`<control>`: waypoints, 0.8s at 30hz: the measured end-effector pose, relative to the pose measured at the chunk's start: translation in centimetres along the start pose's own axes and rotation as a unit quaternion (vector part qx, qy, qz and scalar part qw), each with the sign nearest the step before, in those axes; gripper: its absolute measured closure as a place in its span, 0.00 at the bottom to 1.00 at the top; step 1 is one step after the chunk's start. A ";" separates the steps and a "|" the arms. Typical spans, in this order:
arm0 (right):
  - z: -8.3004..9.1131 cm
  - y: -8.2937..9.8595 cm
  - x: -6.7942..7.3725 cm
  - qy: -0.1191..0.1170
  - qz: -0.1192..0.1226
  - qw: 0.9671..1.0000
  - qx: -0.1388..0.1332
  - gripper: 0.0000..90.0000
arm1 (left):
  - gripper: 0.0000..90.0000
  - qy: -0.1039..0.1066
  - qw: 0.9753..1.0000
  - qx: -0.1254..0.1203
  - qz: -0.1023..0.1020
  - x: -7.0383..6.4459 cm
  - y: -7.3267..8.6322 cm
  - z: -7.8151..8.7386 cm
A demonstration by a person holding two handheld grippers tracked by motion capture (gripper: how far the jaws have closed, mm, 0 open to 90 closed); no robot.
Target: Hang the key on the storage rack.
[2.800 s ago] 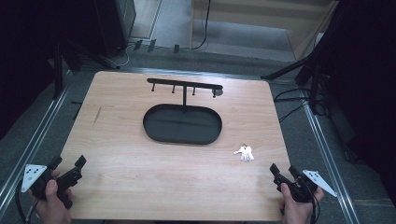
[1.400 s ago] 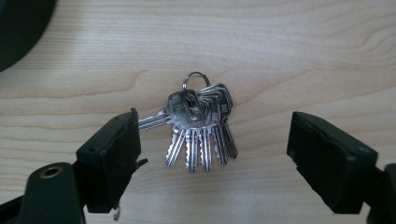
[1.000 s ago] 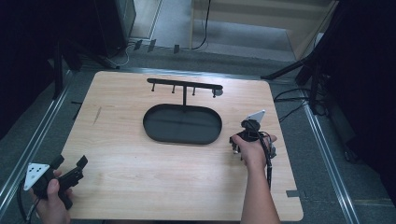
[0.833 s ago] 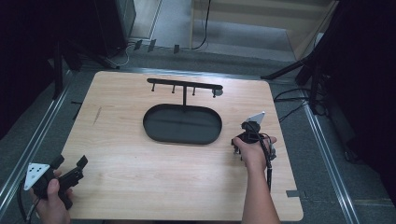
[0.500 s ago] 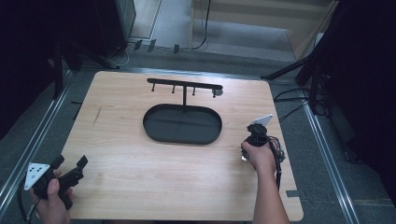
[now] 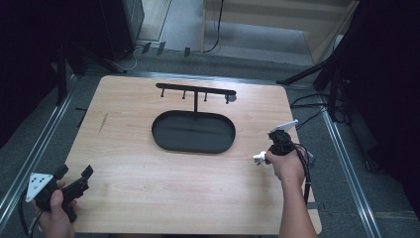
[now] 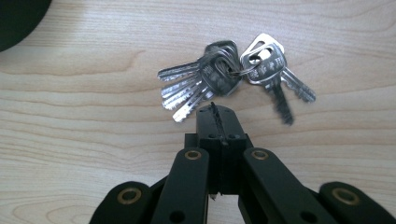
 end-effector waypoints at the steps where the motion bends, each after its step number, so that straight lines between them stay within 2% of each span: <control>1: 0.1 -0.1 0.0 0.006 0.000 1.000 -0.005 0.99 | 0.15 0.000 1.000 0.000 0.000 0.0 0.0 0.0; 3: 0.2 -0.3 0.0 0.005 -0.011 1.000 -0.014 0.81 | 0.15 0.000 1.000 0.000 0.000 0.0 0.0 0.0; 4: 0.2 -0.3 0.0 0.005 -0.011 1.000 -0.014 0.81 | 0.15 0.000 1.000 0.000 0.000 0.0 0.0 0.0; 6: -0.2 -0.5 0.2 0.006 -0.012 1.000 -0.021 0.62 | 0.15 0.000 1.000 -0.001 0.001 0.0 0.0 0.0; 8: -0.5 -0.7 0.4 0.013 -0.038 0.999 -0.029 0.44 | 0.15 0.000 1.000 -0.001 0.001 0.0 0.0 0.0; 10: -0.9 -1.0 0.6 0.008 -0.082 0.996 -0.027 0.33 | 0.15 -0.001 1.000 0.001 0.000 0.0 0.0 0.0; 11: -0.9 -1.0 0.6 0.008 -0.082 0.996 -0.027 0.33 | 0.15 -0.001 1.000 0.001 0.000 0.0 0.0 0.0; 12: -1.2 -1.1 0.7 0.012 -0.102 0.994 -0.024 0.28 | 0.15 -0.001 1.000 0.000 0.000 0.0 0.0 0.0; 13: -1.6 -1.5 1.1 0.038 -0.124 0.991 -0.022 0.28 | 0.15 0.000 1.000 0.000 0.000 0.0 0.0 0.0; 15: -1.9 -1.7 1.4 0.052 -0.136 0.989 -0.024 0.28 | 0.15 0.000 1.000 -0.001 0.002 0.0 0.0 0.0; 20: -2.6 -2.0 2.2 0.068 -0.142 0.987 -0.029 0.32 | 0.15 0.000 1.000 -0.001 0.002 0.0 0.0 0.0; 21: -3.0 -2.1 2.4 0.079 -0.142 0.986 -0.027 0.34 | 0.15 0.000 1.000 -0.001 0.004 0.0 0.0 0.0; 24: -3.4 -2.1 2.6 0.090 -0.140 0.986 -0.021 0.37 | 0.15 0.001 1.000 -0.001 0.005 0.1 0.0 0.0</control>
Point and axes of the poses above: each handheld gripper's, and its own axes: z roughly backward along the jaws, y roughly out of its underside, x roughly to its left, the point moved 2 cm from there along -z, roughly forward along the jaws, and after that the axes turned 2 degrees about -y, right-handed, at the moved point
